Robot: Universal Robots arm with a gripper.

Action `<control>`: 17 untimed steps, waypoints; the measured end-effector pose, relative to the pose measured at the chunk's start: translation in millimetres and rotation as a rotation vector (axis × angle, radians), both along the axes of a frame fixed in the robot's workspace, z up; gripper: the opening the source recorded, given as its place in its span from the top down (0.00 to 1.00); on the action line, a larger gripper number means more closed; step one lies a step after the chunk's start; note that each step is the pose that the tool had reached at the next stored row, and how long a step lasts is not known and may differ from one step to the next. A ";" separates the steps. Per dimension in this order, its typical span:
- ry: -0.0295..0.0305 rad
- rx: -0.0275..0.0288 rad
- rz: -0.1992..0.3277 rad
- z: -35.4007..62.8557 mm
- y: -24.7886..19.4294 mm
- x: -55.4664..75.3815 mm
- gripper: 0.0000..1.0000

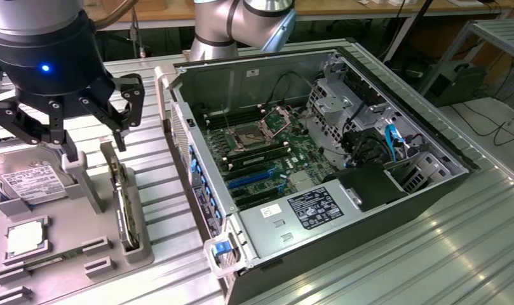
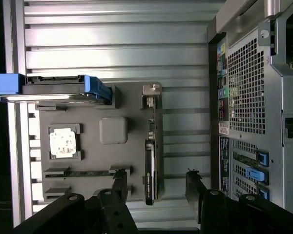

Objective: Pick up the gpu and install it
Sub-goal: 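Pick up the gpu and move the gpu toward the slot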

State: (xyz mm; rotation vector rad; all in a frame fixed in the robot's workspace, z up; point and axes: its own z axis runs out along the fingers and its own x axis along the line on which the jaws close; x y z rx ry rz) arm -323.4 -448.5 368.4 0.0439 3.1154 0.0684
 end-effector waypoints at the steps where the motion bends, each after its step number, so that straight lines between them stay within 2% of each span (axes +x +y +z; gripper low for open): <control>1: 0.0001 -0.0001 0.000 -1.2 0.0 0.0 0.40; 17: 0.0000 0.0000 0.002 -16.0 -0.1 0.0 0.40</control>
